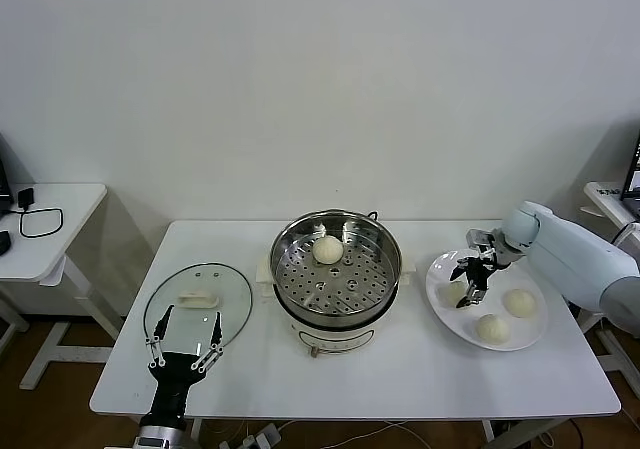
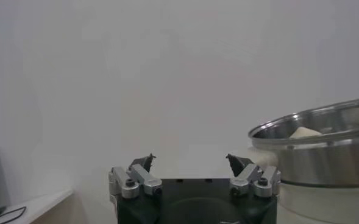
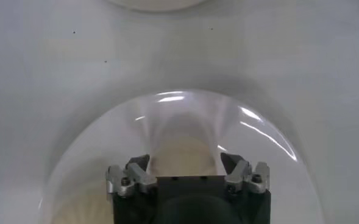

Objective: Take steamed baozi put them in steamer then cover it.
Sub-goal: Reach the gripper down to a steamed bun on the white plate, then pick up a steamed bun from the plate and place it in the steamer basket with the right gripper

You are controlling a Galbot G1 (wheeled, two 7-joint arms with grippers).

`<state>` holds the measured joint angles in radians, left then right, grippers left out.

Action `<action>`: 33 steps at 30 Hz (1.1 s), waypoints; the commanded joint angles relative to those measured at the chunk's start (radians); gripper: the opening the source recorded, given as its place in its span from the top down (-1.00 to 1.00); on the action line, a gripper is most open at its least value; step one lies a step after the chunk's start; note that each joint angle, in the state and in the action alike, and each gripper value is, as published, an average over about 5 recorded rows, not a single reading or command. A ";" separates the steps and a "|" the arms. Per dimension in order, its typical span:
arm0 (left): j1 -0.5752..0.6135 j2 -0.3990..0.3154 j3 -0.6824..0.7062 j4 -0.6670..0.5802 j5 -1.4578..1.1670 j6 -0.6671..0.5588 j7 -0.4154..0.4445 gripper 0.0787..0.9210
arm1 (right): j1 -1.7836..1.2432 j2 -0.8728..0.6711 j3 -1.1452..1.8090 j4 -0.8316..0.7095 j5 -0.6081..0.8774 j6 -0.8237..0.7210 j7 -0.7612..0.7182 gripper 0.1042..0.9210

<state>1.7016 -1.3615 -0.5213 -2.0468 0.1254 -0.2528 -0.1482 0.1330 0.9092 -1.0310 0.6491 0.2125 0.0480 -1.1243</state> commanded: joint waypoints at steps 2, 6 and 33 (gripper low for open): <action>-0.004 0.000 0.001 0.001 -0.001 -0.001 0.000 -0.77 | 0.060 0.002 -0.041 0.016 -0.022 -0.004 -0.037 -0.37; -0.010 -0.001 0.005 -0.002 -0.002 -0.001 0.000 -0.77 | 0.132 -0.025 -0.080 0.078 0.013 -0.020 -0.050 -0.31; -0.036 0.006 0.024 -0.039 -0.004 0.018 -0.001 -0.77 | 0.807 0.276 -0.581 0.648 0.577 -0.314 -0.083 -0.22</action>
<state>1.6688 -1.3547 -0.4982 -2.0845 0.1208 -0.2385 -0.1493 0.8280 0.9867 -1.5035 1.2134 0.5963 -0.1568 -1.2571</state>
